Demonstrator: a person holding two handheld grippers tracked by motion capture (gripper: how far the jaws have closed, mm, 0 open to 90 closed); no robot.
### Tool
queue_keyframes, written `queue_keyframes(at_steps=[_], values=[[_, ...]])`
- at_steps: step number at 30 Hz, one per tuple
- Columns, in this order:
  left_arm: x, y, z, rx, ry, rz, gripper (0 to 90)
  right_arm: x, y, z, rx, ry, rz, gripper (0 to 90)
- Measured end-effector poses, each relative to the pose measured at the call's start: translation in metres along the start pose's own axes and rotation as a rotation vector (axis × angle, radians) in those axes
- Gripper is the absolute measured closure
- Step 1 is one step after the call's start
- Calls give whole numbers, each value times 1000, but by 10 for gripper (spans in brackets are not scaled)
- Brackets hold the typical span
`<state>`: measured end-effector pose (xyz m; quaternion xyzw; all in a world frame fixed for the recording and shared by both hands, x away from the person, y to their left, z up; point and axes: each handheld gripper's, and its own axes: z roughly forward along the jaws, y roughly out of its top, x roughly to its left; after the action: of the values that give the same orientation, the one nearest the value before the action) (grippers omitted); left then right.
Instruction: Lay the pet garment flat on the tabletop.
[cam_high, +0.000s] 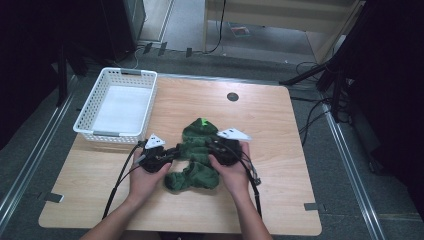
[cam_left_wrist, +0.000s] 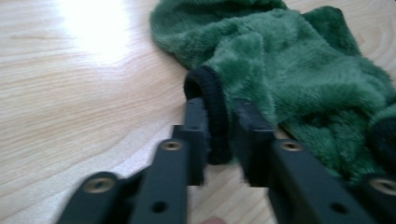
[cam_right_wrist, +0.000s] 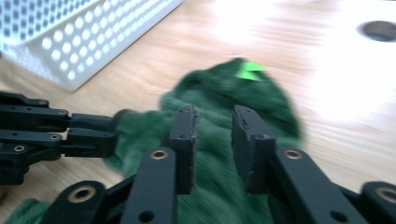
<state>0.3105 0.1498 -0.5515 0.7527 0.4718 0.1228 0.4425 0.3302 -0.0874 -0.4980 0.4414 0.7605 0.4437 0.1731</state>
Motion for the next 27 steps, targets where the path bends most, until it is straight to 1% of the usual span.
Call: queue_keyframes(at_steps=[2,3,4,5,6,7,9,10,12,15,16,17,19,20,22,23,24,25,26,27], values=[[0,-1,-1,3,4,4,780,5,0,22,50,-23,-16,734],[0,-1,-1,1,6,-1,774,5,-2,29,77,-34,-5,739],[1,-1,-2,-1,5,-1,765,5,-5,39,108,-54,8,749],[1,-1,-2,-6,7,-6,748,3,-10,47,142,-75,35,748],[2,-1,-2,-10,9,-11,721,1,-14,53,151,-84,45,746],[2,-1,-2,-17,13,-13,690,0,-16,56,149,-93,56,744],[0,-1,-3,-40,18,-4,635,-2,-16,59,131,-98,64,744],[0,-1,-4,-49,16,6,608,-3,-15,62,128,-107,58,744],[-2,-2,-5,-68,23,23,574,-4,-13,67,117,-132,25,746],[-1,-3,-8,-105,32,12,550,-9,-7,77,115,-159,-13,755],[-1,-4,-9,-117,42,9,546,-10,-5,80,113,-167,-20,756],[-2,-5,-10,-129,55,8,541,-12,-3,82,113,-173,-24,756],[-3,-6,-12,-149,82,25,529,-13,-1,85,109,-179,-17,754],[-4,-6,-13,-158,87,30,524,-14,0,86,110,-183,-14,747],[-5,-7,-15,-158,81,34,514,-14,0,85,109,-167,-20,687],[-5,-6,-17,-145,76,32,513,-15,1,83,106,-154,-19,635],[-6,-5,-19,-140,70,30,513,-15,2,79,98,-148,-11,576],[-7,-4,-22,-129,58,33,509,-14,2,73,83,-142,-6,540],[-9,-2,-25,-118,40,40,501,-13,4,66,67,-139,6,524],[-11,-1,-29,-107,28,55,493,-12,6,59,44,-126,6,515]])
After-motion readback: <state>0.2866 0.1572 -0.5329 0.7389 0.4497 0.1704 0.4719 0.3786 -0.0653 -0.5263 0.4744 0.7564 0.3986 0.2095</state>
